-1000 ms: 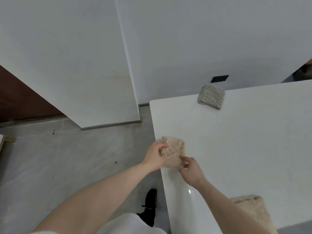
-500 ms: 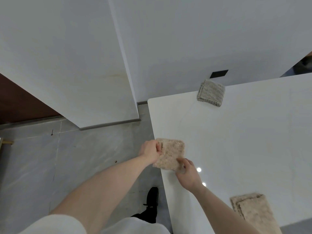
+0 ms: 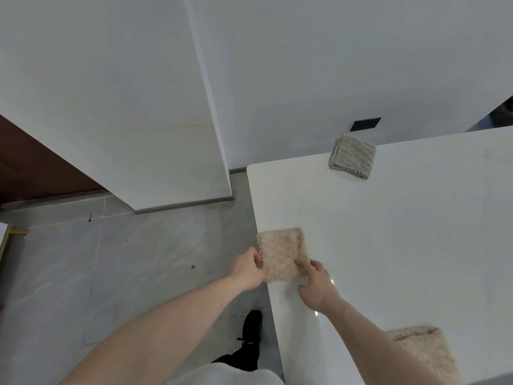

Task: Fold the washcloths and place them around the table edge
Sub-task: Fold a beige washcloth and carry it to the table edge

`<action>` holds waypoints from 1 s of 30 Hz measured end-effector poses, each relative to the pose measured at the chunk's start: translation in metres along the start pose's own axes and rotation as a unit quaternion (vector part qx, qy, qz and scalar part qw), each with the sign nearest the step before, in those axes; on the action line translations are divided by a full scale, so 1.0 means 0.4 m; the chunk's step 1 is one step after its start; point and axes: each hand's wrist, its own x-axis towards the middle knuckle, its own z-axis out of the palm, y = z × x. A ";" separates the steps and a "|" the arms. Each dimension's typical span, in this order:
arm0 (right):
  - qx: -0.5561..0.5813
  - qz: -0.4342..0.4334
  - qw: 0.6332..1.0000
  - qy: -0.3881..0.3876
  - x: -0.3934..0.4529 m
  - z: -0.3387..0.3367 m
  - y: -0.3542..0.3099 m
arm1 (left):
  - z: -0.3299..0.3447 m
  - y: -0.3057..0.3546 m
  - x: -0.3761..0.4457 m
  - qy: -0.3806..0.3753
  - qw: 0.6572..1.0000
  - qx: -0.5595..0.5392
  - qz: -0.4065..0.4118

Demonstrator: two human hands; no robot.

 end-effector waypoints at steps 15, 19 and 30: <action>-0.003 -0.026 0.993 0.115 -0.019 -0.002 0.013 | 0.006 0.010 -0.055 0.082 0.986 0.088 0.118; 0.010 -0.040 0.989 0.145 -0.051 0.027 0.007 | 0.026 -0.005 -0.082 0.025 0.960 0.165 0.226; -0.030 -0.017 0.999 0.005 -0.067 0.049 0.013 | 0.025 0.011 -0.073 -0.116 0.945 0.256 0.168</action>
